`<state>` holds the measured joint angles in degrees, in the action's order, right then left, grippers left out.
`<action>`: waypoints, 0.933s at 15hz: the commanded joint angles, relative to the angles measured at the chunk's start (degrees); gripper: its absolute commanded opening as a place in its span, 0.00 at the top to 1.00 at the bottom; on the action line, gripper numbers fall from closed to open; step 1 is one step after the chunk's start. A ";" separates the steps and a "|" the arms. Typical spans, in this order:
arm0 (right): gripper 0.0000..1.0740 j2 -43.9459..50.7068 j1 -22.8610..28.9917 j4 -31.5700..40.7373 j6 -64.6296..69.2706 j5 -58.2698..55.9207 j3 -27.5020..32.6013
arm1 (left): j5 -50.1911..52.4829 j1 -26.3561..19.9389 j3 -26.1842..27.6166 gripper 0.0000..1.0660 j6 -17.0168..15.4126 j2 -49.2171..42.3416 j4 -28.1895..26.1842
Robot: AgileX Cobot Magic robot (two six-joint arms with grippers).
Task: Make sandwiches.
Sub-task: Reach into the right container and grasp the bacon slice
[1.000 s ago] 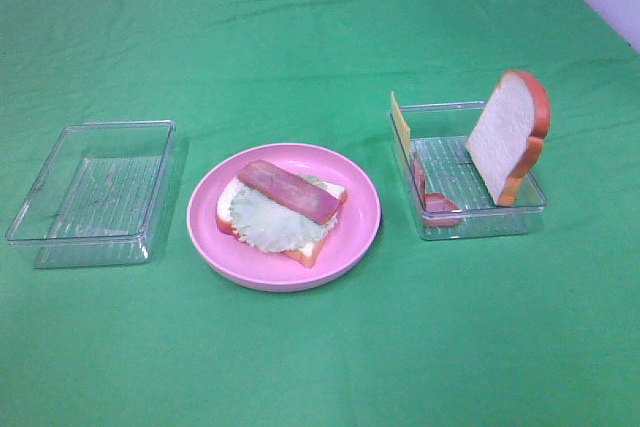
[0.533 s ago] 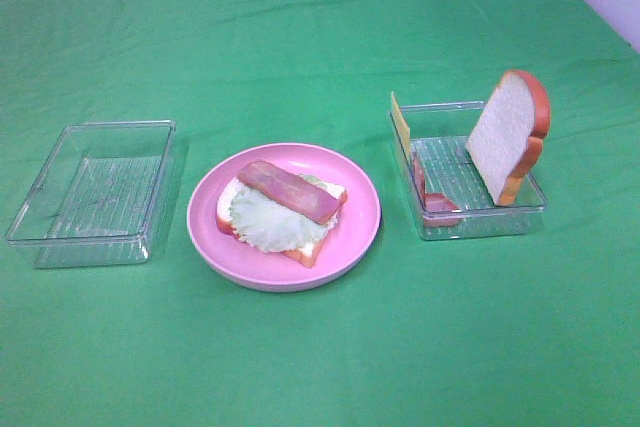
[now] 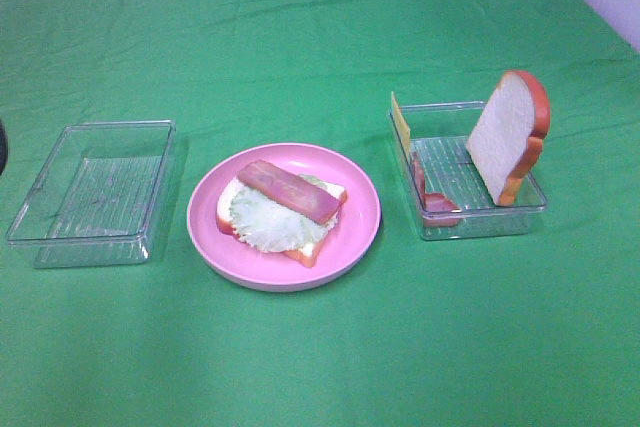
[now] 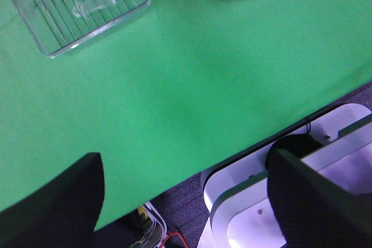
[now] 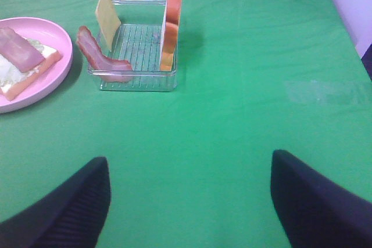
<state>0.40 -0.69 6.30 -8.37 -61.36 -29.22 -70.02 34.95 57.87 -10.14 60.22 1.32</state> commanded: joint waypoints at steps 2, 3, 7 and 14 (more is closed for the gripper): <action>0.32 0.74 -0.23 0.00 -0.74 0.52 0.23 | -3.55 0.11 -10.26 0.31 -1.89 -12.95 -0.52; 0.32 0.74 -0.23 0.00 -0.74 0.52 0.23 | -3.55 0.11 -12.43 0.31 -1.89 -17.76 -0.52; 0.32 -0.80 -0.23 0.06 -0.63 1.32 -0.23 | -2.35 0.11 -17.36 0.31 -0.97 -34.55 -0.52; 0.32 -23.72 -0.23 11.23 -2.69 15.41 -1.26 | 1.03 0.11 -24.98 0.31 7.62 -57.07 -2.29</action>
<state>-28.07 -0.74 20.00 -12.38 -46.07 -30.08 -69.27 34.95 31.74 -2.86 2.75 -0.86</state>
